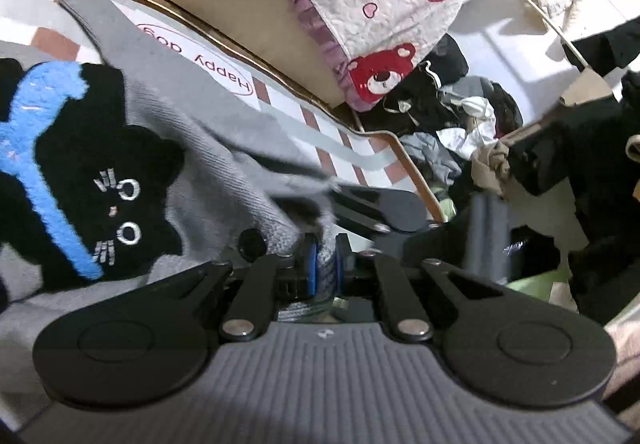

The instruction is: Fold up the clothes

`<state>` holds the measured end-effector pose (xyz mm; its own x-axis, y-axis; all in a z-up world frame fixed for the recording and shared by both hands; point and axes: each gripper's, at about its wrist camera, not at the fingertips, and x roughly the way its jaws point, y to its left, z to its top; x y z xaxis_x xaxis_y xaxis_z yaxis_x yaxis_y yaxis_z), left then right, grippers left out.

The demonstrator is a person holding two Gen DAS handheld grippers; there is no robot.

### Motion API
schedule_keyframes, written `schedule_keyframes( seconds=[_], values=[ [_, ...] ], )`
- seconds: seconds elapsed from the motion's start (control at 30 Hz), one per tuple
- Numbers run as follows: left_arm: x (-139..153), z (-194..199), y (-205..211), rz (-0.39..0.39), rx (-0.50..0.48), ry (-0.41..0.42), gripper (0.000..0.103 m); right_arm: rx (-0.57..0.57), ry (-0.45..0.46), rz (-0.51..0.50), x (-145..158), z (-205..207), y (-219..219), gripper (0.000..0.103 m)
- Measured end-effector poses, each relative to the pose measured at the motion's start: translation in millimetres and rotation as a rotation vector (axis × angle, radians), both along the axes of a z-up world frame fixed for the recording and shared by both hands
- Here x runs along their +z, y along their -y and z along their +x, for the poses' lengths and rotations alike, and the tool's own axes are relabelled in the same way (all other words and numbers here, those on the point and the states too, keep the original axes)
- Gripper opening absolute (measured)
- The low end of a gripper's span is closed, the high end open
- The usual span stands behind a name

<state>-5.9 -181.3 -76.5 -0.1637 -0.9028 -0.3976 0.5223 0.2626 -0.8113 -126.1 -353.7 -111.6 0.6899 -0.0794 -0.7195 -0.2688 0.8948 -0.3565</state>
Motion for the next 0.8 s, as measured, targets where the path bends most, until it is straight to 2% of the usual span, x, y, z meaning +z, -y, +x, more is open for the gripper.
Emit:
schedule_keyframes(
  seconds=[0.07,0.1,0.17,0.2,0.23,0.27,0.33,0.37,0.4,0.43,0.53,0.6,0.67,0.77,0.8],
  values=[
    [-15.8,-0.8,-5.1,0.091,-0.021,-0.049,0.014,-0.018,-0.094,-0.006,-3.8,-7.1,-1.1,0.017],
    [-23.5,-3.9,-7.4,0.16,-0.021,-0.034,0.02,-0.034,-0.145,-0.029,-8.9,-9.7,-1.8,0.016],
    [-31.8,-14.0,-16.6,0.283,-0.014,0.045,0.029,-0.071,-0.246,-0.082,-22.2,-14.3,-2.6,0.017],
    [-31.5,-17.9,-26.9,0.303,0.002,0.071,0.033,-0.083,-0.282,-0.107,-31.2,-16.6,-1.7,0.02],
    [-29.8,-18.8,-41.0,0.304,0.036,0.074,0.035,-0.09,-0.309,-0.102,-35.5,-18.0,0.9,0.023],
    [-27.3,-18.0,-56.9,0.301,0.083,0.073,0.041,-0.105,-0.336,-0.079,-37.2,-17.9,5.1,0.025],
    [-19.5,-9.6,-96.7,0.281,0.228,0.056,0.048,-0.112,-0.35,0.02,-25.4,-20.0,11.5,0.038],
    [-16.1,-3.9,-119.1,0.281,0.314,0.055,0.049,-0.095,-0.36,0.114,-12.1,-20.0,16.2,0.052],
    [-14.0,1.7,-141.3,0.292,0.398,0.061,0.05,-0.062,-0.371,0.221,3.2,-20.3,21.4,0.058],
    [-12.2,7.4,-162.8,0.307,0.483,0.067,0.05,-0.02,-0.376,0.326,18.9,-20.7,26.7,0.058],
    [-13.3,23.5,-215.8,0.357,0.708,0.081,0.057,0.091,-0.3,0.561,67.7,-17.0,40.3,0.067],
    [-25.3,35.5,-239.1,0.365,0.799,0.064,0.057,0.103,-0.215,0.623,90.6,-2.6,44.6,0.07],
    [-38.9,47.1,-256.3,0.373,0.864,0.04,0.055,0.074,-0.196,0.608,87.6,36.1,43.3,0.07],
    [-50.8,59.4,-258.6,0.391,0.883,0.035,0.042,0.038,-0.144,0.577,70.4,96.0,35.1,0.07],
    [-54.3,61.9,-258.9,0.373,0.887,0.034,0.042,0.03,-0.114,0.569,62.4,114.1,30.5,0.07]
  ],
)
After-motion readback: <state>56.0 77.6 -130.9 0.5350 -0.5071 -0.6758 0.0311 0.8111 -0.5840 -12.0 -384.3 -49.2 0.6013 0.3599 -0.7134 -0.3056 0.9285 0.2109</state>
